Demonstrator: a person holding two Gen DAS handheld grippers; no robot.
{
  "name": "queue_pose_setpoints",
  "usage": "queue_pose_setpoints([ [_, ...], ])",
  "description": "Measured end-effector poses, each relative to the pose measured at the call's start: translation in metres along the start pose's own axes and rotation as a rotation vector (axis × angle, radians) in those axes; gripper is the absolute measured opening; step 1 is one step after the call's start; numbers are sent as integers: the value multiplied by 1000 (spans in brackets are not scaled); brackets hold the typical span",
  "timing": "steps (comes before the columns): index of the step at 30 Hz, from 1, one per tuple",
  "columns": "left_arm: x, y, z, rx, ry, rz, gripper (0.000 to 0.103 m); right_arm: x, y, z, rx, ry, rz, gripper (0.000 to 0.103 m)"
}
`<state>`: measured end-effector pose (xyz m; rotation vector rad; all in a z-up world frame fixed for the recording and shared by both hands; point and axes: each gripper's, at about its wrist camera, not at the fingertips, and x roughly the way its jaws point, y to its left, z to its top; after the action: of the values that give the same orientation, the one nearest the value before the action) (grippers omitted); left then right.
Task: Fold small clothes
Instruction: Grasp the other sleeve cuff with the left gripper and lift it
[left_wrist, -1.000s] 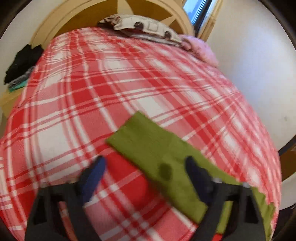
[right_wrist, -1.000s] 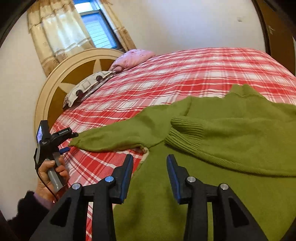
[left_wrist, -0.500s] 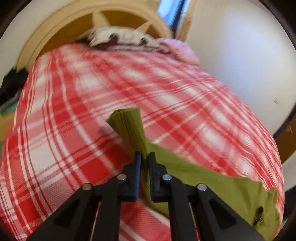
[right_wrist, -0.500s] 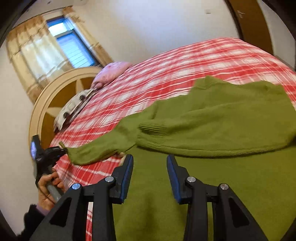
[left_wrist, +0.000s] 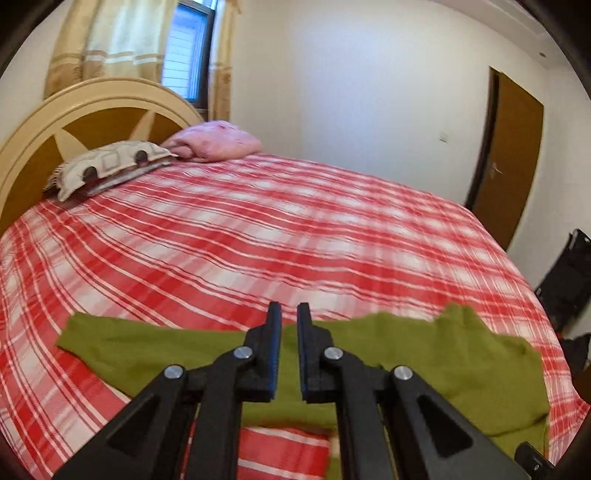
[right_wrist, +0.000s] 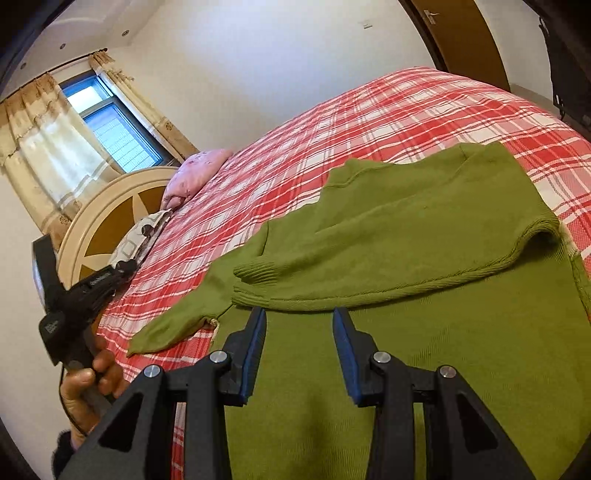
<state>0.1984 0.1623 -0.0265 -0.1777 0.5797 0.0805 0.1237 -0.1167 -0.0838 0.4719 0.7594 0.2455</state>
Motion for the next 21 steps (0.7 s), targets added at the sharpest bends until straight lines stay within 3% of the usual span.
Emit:
queue_pose_setpoints([
  [3,5,20,-7,-84,50,14,25,-6,-1,-3,-10,-11,17,39],
  [4,6,34,-10,-126,61,42,47,-8,-1,-3,-10,-18,22,39],
  [5,6,59,-13,-180,64,118,63,-9,-2,-4,-4,-20,27,40],
  [6,4,78,-17,-217,60,187,91,-8,-3,-4,8,-19,33,47],
  [7,2,97,-21,-262,49,259,102,-7,-4,-5,22,-18,42,56],
  [9,-3,137,-27,-356,30,367,102,-3,-5,-7,47,-12,58,58],
  [11,1,171,-29,-444,55,419,102,6,-2,-12,54,23,63,58],
  [14,36,203,-33,-521,216,447,98,12,5,-18,55,52,80,58],
  [16,56,217,-39,-582,278,432,85,11,10,-20,33,54,79,58],
  [18,73,226,-41,-622,289,406,69,8,15,-21,7,45,67,58],
  [21,83,215,-33,-556,245,396,26,6,18,-21,4,41,63,58],
])
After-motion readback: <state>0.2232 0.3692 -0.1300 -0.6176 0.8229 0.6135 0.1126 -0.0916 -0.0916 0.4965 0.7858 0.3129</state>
